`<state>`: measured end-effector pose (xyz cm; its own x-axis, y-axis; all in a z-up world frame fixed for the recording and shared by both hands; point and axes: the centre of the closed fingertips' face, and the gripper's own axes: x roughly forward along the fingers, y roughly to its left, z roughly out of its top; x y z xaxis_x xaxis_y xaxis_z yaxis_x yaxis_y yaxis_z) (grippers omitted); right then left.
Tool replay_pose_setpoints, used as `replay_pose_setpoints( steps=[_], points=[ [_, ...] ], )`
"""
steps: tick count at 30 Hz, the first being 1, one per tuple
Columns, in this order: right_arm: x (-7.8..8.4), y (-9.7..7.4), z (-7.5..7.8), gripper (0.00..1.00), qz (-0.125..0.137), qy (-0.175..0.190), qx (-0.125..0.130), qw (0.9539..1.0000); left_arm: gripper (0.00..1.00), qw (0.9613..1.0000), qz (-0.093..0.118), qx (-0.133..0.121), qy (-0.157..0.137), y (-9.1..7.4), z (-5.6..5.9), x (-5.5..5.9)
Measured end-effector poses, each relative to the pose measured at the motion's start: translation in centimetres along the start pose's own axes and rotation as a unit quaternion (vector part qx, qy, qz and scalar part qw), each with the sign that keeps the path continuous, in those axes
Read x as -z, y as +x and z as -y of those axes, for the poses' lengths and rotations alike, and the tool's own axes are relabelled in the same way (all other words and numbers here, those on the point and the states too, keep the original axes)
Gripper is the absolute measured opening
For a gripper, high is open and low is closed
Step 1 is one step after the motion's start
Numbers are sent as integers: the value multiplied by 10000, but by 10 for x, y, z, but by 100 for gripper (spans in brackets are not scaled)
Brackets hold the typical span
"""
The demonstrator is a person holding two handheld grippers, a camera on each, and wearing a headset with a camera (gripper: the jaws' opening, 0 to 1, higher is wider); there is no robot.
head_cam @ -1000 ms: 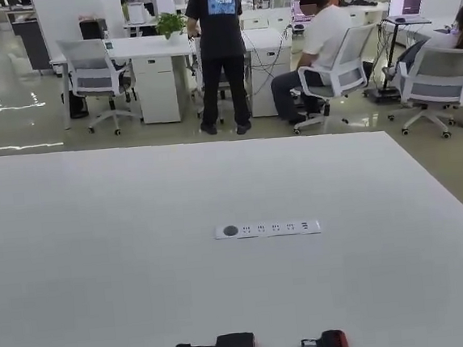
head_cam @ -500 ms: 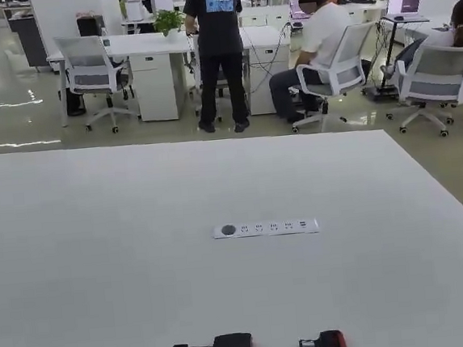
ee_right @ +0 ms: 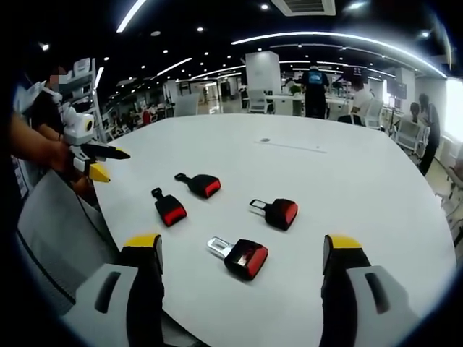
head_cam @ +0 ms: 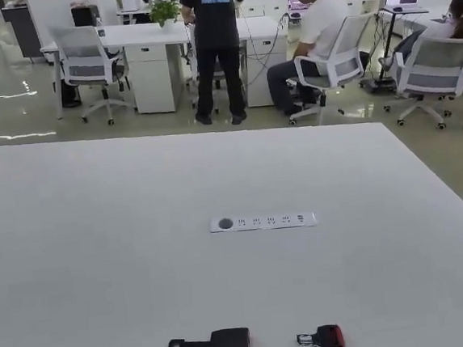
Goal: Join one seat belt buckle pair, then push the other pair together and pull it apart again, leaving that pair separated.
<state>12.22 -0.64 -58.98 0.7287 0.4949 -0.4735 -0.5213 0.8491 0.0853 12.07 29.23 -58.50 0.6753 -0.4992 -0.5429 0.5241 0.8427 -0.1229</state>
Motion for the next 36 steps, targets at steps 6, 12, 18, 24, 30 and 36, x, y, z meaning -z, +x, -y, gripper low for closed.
replay_pose_setpoints(
  steps=[6,12,18,24,30,36],
  points=[
    [3,6,-1,90,-130,-71,-76,9999,99,9999,-76,72,32,6,-2,4],
    [3,16,-2,89,-222,-117,-182,9995,98,9996,-189,176,113,14,-1,7],
    [5,23,-5,87,-345,-173,-304,9988,97,9992,-256,261,146,22,0,6],
    [9,30,-5,85,-452,-210,-396,9980,97,9986,-314,387,194,31,0,7],
    [12,36,-2,84,-556,-259,-491,9969,95,9974,-365,530,320,41,2,8],
    [18,42,-3,83,-688,-350,-649,9949,95,9948,-497,728,513,49,9,11]
  ],
)
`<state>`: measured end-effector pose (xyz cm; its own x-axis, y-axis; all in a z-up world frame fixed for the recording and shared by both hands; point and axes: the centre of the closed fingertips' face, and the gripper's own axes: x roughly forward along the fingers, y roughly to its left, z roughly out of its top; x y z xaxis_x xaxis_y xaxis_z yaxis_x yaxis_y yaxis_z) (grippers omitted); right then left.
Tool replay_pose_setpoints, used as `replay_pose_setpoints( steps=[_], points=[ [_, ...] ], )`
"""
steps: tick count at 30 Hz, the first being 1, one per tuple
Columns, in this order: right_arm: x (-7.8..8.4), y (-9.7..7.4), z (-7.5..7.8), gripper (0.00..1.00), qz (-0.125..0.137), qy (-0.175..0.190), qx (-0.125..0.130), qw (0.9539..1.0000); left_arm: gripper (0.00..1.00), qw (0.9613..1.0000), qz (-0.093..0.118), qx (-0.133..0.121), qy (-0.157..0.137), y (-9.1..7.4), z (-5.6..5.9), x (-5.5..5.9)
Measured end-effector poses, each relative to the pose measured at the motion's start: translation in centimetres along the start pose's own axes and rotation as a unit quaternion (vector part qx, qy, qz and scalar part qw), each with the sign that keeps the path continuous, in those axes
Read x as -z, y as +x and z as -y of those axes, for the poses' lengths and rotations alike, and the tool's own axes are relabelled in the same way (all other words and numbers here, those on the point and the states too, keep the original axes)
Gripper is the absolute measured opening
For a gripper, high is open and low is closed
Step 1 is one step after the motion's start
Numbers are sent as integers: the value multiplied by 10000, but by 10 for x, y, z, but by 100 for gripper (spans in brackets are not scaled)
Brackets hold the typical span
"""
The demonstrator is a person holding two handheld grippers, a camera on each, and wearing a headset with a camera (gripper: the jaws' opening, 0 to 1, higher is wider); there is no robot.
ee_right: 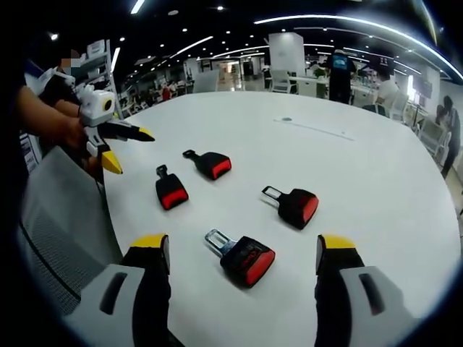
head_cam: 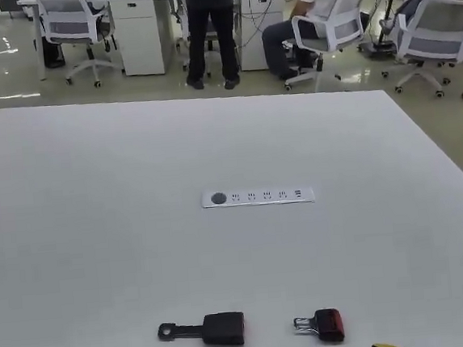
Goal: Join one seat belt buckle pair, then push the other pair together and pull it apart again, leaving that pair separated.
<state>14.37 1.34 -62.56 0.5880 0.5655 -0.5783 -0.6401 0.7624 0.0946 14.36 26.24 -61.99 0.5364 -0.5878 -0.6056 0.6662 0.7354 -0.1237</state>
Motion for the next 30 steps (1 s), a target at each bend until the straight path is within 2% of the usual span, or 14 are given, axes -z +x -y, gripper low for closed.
replay_pose_setpoints(
  steps=[8,15,20,23,27,30],
  points=[
    [2,8,1,80,-142,-111,-189,9997,92,9991,-194,244,295,10,4,3],
    [5,12,-2,76,-295,-248,-405,9984,89,9967,-355,464,559,15,15,0],
    [9,17,-3,74,-430,-458,-647,9959,87,9938,-498,640,754,20,18,2],
    [12,19,-3,73,-583,-501,-738,9943,81,9892,-706,732,1056,24,17,9],
    [16,23,3,73,-622,-649,-866,9922,82,9861,-751,884,1190,29,19,10],
    [17,24,0,73,-719,-859,-980,9889,82,9837,-816,965,1277,32,19,10]
  ],
)
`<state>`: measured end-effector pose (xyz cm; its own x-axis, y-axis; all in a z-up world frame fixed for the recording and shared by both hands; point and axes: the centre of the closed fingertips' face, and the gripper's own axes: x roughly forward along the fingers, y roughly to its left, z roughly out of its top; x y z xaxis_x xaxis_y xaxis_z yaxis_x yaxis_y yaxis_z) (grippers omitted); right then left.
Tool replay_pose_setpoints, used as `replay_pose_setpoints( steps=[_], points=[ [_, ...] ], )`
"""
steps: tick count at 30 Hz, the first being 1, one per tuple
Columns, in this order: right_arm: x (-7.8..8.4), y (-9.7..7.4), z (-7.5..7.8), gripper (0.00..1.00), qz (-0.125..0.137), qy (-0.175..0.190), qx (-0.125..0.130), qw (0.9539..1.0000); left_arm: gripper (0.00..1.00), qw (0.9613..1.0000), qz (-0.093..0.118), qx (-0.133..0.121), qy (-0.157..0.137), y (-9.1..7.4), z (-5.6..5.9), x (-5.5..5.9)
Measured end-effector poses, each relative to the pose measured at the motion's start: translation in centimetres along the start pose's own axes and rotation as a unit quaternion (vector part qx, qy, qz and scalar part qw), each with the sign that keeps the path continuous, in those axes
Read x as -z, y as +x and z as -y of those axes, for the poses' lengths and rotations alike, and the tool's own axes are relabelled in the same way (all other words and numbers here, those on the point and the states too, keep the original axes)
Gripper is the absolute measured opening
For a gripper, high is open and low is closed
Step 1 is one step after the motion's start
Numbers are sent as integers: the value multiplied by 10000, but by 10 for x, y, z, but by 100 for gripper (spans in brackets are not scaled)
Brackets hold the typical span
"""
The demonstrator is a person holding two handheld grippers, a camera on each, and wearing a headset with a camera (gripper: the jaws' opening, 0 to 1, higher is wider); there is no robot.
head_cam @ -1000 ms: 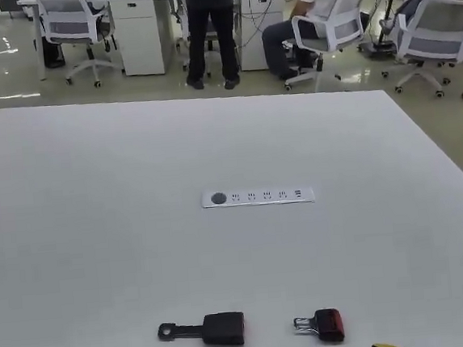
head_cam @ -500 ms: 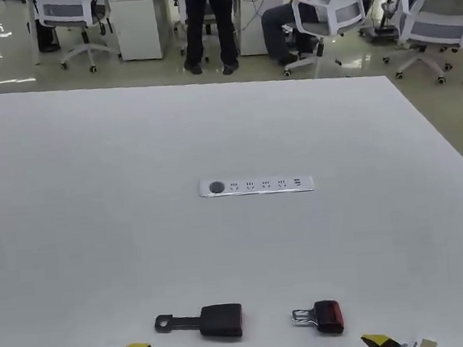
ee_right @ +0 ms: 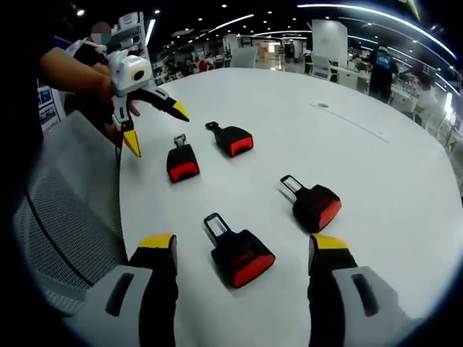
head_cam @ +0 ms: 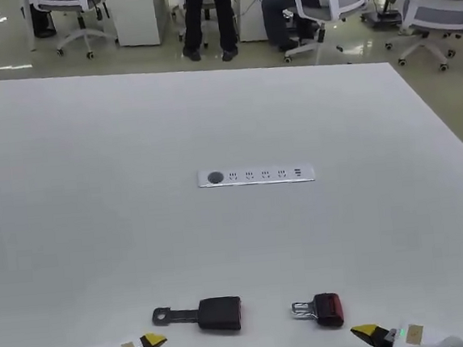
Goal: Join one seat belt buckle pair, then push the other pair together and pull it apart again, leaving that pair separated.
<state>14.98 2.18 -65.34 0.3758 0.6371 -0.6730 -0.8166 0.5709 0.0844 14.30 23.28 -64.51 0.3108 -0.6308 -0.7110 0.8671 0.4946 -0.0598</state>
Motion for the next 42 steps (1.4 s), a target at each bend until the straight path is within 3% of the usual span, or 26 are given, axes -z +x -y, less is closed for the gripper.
replay_pose_setpoints(
  steps=[14,22,23,29,34,42],
  points=[
    [7,12,-1,66,-211,-259,-514,9981,79,9958,-343,493,684,23,0,1],
    [20,17,-7,60,-558,-632,-855,9928,75,9884,-638,802,1124,39,5,5],
    [17,19,-10,60,-492,-701,-951,9918,74,9879,-650,832,1139,40,6,5],
    [20,13,-10,54,-722,-840,-1016,9886,67,9824,-743,999,1396,47,10,8],
    [26,11,-7,52,-812,-925,-1086,9864,56,9790,-865,969,1573,50,7,14],
    [24,10,-9,44,-876,-1109,-1146,9833,50,9797,-798,1037,1516,52,7,11]
  ],
)
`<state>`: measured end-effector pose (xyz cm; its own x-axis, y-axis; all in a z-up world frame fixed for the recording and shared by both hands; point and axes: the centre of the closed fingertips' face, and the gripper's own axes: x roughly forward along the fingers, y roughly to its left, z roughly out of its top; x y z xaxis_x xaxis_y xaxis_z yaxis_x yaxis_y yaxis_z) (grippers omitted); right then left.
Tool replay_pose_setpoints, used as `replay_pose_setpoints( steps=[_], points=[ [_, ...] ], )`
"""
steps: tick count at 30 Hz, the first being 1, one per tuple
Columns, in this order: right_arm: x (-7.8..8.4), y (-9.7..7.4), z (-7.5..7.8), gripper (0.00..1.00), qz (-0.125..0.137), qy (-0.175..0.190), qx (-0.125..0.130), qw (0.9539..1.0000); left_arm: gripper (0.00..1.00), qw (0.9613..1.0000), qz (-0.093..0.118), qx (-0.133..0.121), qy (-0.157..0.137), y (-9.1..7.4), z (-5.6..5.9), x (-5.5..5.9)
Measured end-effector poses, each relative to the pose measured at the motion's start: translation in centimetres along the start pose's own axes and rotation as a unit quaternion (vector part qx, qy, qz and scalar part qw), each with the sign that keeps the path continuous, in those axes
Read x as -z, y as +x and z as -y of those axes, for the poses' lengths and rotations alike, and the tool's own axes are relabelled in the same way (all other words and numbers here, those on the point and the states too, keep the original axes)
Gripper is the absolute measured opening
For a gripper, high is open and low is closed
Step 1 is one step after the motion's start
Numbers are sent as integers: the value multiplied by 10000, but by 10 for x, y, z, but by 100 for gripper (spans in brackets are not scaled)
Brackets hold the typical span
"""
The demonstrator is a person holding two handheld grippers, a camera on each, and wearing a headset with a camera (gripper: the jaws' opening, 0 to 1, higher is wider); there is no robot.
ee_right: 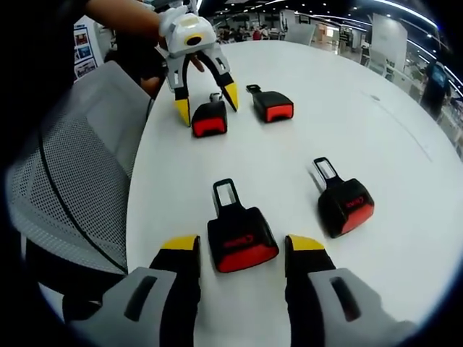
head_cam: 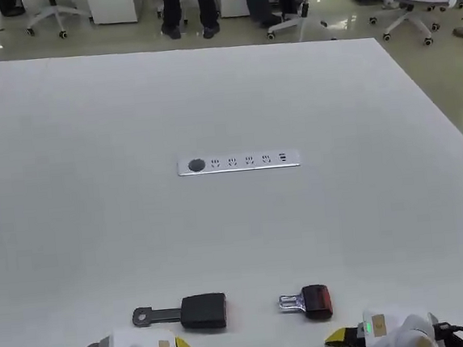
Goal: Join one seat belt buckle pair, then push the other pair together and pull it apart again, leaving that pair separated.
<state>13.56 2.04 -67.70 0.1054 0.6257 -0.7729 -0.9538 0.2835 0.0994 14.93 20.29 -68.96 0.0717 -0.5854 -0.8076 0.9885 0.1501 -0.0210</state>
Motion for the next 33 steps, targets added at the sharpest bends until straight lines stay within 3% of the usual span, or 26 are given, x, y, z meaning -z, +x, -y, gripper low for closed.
replay_pose_setpoints(
  steps=[3,8,15,19,25,33],
  points=[
    [1,-1,3,38,-36,-71,34,10000,40,10000,12,-2,-15,0,-1,-2],
    [4,1,5,36,-130,-154,-5,9998,39,9999,32,-57,-84,2,-3,-2],
    [4,2,5,35,-288,10,113,9995,37,9980,287,-360,-430,1,-5,-4],
    [7,4,7,35,-654,46,133,9978,35,9974,286,-436,-493,2,-5,-2],
    [11,7,9,35,-745,47,99,9972,35,9985,194,-376,-358,5,-6,1],
    [11,10,10,35,-838,21,151,9964,34,9997,22,-204,-143,2,0,-7]
  ],
)
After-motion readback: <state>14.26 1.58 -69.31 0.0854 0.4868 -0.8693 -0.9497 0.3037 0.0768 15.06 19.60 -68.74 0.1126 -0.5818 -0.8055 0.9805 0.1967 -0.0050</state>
